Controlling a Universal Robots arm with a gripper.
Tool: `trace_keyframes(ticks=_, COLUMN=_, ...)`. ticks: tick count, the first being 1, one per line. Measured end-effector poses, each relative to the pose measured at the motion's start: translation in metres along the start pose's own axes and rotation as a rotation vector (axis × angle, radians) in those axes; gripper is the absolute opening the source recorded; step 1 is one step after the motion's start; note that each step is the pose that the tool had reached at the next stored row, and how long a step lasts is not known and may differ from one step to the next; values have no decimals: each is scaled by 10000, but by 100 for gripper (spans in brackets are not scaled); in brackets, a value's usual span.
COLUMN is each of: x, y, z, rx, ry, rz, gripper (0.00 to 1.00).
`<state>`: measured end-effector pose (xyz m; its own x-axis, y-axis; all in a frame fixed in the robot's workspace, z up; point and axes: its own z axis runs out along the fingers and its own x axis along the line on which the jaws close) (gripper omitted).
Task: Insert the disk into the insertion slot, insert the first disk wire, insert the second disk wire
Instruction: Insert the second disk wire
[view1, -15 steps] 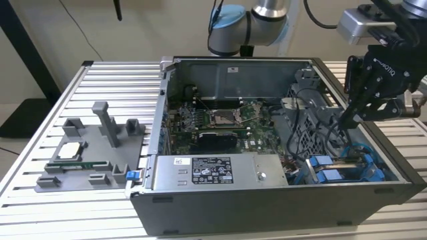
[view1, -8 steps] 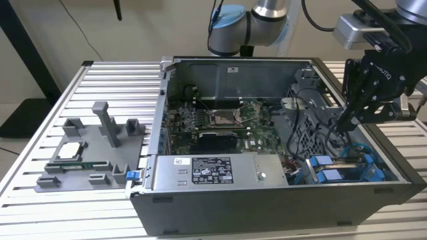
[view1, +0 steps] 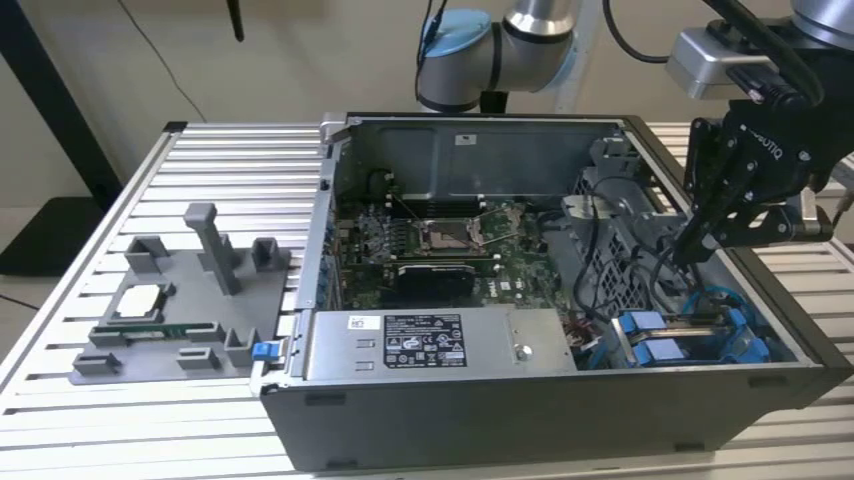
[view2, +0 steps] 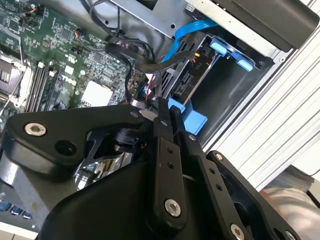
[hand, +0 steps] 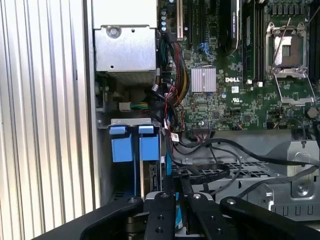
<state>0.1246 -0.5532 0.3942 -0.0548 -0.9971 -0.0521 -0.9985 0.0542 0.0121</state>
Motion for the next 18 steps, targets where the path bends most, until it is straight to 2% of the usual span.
trace_keyframes(ticks=6, x=-1, y=0, z=10, rx=2, ry=0, rz=0, gripper=0)
trace_keyframes(ticks=13, x=6, y=-1, z=116, rx=77, ry=-4, rz=28, gripper=0)
trace_keyframes(ticks=18, x=8, y=-1, z=164, rx=87, ry=-3, rz=42, gripper=0)
